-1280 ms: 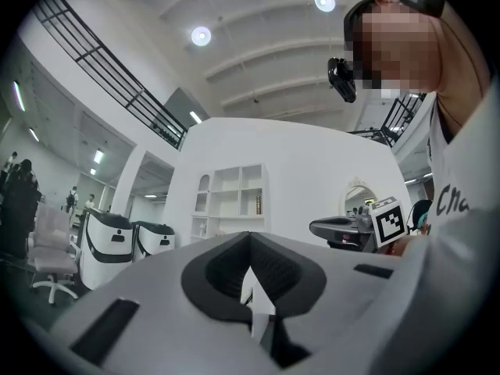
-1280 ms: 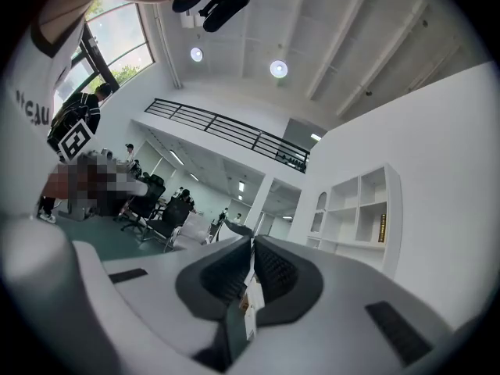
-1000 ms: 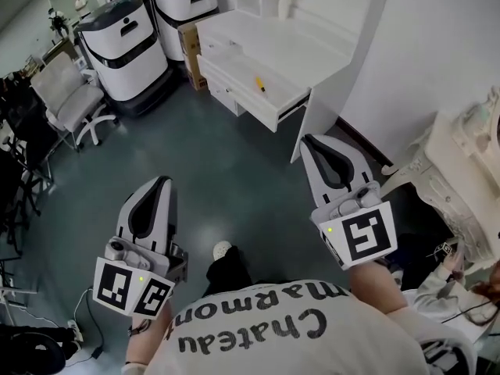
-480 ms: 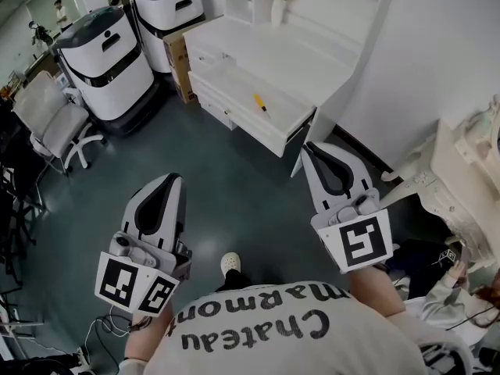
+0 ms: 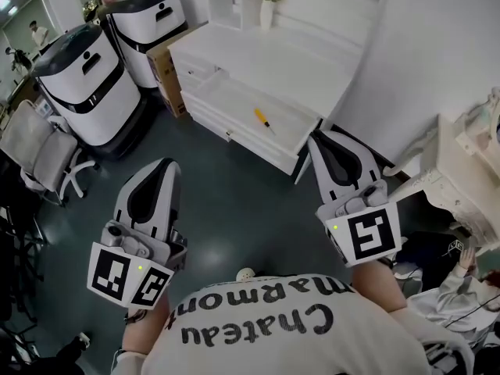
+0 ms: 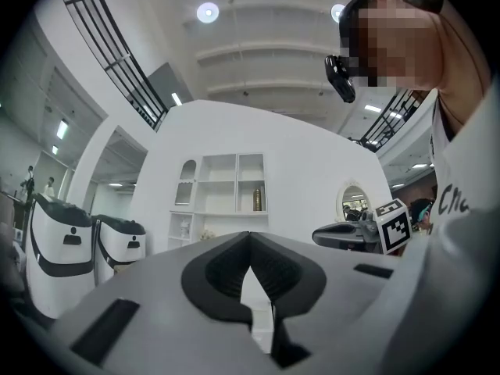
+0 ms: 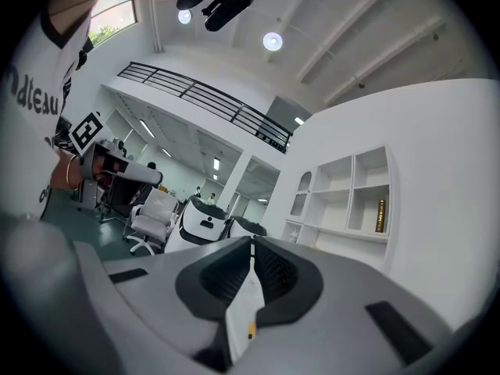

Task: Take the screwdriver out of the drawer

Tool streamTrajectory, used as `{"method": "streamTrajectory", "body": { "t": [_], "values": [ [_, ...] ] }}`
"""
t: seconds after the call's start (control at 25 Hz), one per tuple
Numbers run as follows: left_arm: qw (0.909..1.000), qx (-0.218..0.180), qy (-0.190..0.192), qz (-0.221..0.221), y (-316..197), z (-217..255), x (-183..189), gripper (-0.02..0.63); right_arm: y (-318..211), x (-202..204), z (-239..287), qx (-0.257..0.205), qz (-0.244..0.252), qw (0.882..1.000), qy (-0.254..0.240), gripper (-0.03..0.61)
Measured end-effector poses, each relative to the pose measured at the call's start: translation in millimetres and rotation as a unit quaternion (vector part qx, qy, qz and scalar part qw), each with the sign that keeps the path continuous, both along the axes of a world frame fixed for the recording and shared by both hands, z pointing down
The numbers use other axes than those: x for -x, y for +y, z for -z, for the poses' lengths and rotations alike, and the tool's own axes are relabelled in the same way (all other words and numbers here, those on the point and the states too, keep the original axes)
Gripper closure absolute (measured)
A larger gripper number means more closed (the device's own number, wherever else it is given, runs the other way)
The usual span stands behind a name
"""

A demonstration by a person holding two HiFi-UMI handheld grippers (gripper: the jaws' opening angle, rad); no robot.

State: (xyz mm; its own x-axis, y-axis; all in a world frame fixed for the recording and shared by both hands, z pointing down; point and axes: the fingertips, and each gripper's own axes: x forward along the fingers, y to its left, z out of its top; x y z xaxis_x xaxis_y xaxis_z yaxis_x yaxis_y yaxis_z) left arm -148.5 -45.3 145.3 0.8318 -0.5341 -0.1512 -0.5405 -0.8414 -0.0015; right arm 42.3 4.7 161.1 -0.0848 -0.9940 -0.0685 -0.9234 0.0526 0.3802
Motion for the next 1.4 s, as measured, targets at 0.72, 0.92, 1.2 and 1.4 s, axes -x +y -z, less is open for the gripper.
{"method": "streamTrajectory", "body": {
  "t": [0.72,0.92,1.2,1.4],
  "values": [
    [0.9979,0.057,0.001,-0.030,-100,-57,-16,0.594,-97,-15,-51,0.050,-0.013,0.998,-0.034,0.549],
    [0.9982,0.060,0.003,-0.008,-141,-59,-29,0.594,-144,-35,-58,0.056,0.001,0.998,-0.027,0.549],
    [0.9980,0.055,0.001,0.031,-208,-50,-63,0.594,-237,-74,-48,0.054,0.041,0.998,-0.017,0.549],
    [0.9968,0.052,-0.002,0.061,-250,-41,-79,0.594,-294,-97,-37,0.043,0.065,0.997,-0.015,0.549]
  ]
}}
